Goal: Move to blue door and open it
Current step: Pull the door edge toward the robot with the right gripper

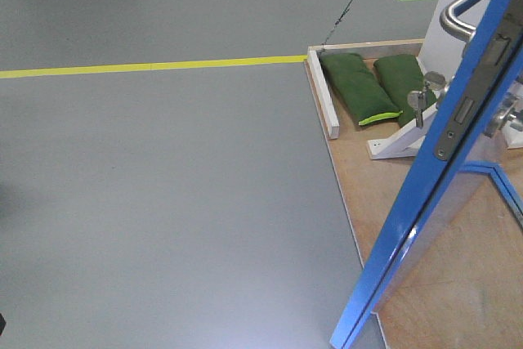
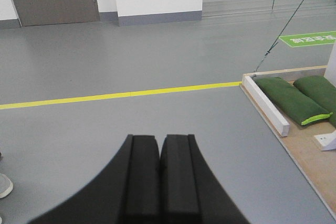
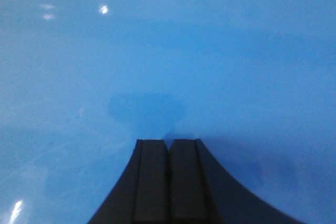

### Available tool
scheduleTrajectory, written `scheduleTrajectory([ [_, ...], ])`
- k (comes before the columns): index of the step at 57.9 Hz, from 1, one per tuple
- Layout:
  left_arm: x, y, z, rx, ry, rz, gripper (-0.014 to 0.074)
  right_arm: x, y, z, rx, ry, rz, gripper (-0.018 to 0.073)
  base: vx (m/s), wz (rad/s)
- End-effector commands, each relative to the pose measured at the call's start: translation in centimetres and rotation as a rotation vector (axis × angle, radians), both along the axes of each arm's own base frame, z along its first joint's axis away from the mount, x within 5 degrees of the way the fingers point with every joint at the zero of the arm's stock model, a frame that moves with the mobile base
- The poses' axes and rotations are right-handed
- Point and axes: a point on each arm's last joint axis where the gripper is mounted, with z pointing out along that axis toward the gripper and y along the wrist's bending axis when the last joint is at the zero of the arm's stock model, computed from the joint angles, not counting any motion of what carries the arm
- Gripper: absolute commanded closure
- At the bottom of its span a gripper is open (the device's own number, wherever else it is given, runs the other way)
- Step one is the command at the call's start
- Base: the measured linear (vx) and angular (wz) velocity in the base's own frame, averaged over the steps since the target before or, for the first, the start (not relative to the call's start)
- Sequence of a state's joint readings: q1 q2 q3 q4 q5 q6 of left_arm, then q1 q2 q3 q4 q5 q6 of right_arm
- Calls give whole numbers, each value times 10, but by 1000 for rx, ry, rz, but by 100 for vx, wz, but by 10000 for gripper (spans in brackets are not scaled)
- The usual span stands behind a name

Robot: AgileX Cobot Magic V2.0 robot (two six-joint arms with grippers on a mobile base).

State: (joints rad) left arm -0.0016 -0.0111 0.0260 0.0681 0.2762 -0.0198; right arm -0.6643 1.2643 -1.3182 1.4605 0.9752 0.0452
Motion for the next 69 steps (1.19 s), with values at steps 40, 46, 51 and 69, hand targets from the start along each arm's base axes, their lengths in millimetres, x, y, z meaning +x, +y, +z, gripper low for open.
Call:
scheduleTrajectory([
  [40,-1,-1,17,-9,-123,-11,524,20,35,17,-86,-138,-32,547,0,0],
  [46,-1,-1,17,-9,-123,-11,524,21,41,18,-66,-147,-9,547,0,0],
  [51,-1,-1,17,-9,-123,-11,524,22,45,18,-62,-149,8,547,0,0],
  [69,-1,-1,17,-9,-123,-11,524,22,45,18,-64,-149,4,547,0,0],
])
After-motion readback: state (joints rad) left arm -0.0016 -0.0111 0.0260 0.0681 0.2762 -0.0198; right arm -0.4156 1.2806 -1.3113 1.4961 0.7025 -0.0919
